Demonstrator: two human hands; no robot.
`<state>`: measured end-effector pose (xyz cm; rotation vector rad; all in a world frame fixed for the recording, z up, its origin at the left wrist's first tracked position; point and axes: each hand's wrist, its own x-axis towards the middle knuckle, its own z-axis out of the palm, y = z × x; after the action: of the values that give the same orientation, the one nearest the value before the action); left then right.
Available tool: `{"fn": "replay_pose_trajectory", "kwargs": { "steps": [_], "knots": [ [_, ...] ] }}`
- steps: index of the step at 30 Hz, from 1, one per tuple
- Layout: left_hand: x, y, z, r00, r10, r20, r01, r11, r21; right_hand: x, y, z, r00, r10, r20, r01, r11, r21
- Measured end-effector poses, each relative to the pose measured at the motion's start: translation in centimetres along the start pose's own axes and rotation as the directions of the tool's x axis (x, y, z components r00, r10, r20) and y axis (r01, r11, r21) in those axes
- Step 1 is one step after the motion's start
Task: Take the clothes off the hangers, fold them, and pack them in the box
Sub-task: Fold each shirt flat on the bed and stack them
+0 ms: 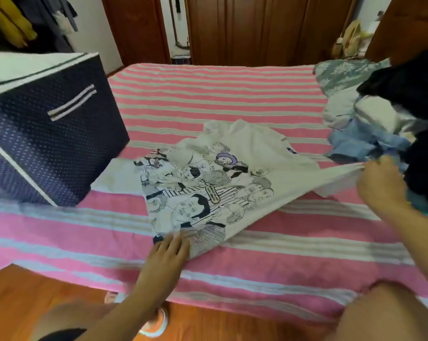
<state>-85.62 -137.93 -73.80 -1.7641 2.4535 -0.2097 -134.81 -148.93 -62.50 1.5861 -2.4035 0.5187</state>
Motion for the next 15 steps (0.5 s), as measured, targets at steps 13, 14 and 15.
{"fn": "replay_pose_trajectory", "kwargs": {
  "steps": [13, 14, 15],
  "knots": [
    [2.9, 17.2, -12.7, 0.987, 0.11, -0.116, -0.15, 0.38, -0.913, -20.3, -6.1, -4.5, 0.689, -0.248, 0.681, -0.619, 0.289, 0.731],
    [2.8, 17.9, -12.1, 0.993, 0.107, -0.051, -0.078, 0.262, -0.962, -22.5, -5.9, -4.1, 0.7, -0.234, 0.675, -0.638, 0.22, 0.738],
    [2.5, 18.5, -11.7, 0.989, 0.149, 0.012, -0.01, 0.147, -0.989, -24.0, -5.5, -3.5, 0.753, -0.201, 0.626, -0.589, 0.217, 0.778]
  ]
}}
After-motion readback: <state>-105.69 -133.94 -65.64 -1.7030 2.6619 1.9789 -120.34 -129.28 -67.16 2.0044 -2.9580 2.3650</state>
